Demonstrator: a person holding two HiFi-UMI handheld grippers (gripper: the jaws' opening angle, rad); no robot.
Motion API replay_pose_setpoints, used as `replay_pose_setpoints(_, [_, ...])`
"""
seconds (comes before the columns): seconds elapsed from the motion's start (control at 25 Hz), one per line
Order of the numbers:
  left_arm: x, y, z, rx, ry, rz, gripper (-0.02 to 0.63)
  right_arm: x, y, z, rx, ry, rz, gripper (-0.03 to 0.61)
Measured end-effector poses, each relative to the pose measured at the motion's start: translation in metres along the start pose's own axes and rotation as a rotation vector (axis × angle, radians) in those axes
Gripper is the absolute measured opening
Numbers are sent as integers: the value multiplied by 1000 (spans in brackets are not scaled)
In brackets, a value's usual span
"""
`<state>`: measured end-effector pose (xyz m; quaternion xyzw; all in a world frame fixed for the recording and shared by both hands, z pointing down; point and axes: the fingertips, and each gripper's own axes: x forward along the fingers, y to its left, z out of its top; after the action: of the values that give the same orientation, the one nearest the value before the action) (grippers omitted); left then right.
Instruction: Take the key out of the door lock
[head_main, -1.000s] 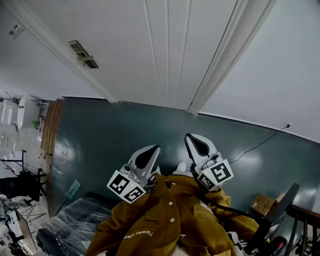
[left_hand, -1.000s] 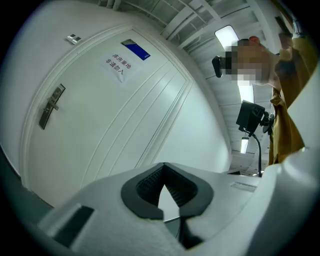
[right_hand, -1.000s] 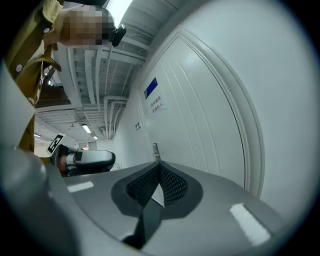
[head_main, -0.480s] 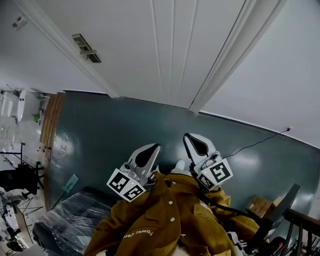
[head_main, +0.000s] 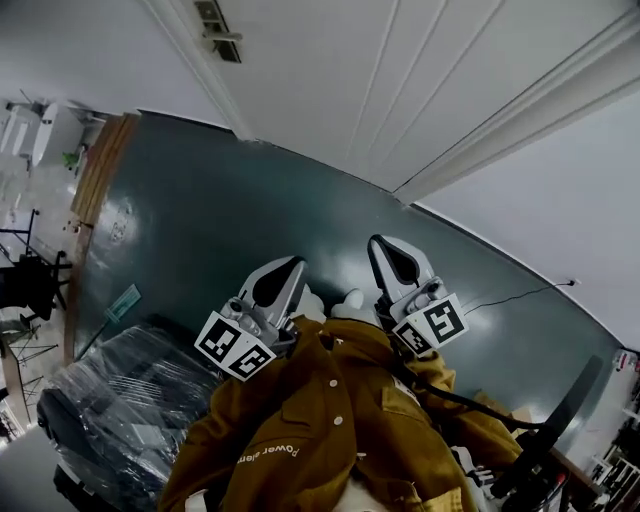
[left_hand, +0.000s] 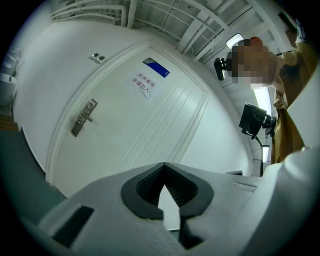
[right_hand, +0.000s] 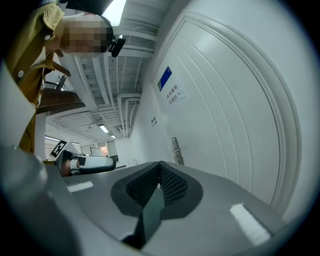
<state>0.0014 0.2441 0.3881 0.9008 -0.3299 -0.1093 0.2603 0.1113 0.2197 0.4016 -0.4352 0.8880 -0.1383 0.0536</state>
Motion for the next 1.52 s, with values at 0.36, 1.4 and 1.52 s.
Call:
replay_pose_setpoints(0.36, [-45,83,26,-32,-11,60,-3,85,38,-25,13,49,44,6])
replay_pose_setpoints(1.4, [182,281,157,-31,16,22,-3,343,-141,44,-19,13,65,5])
replay_pose_setpoints(1.52, [189,291,167,-32,24,0,-3,358,-145,43,-19,10,36,5])
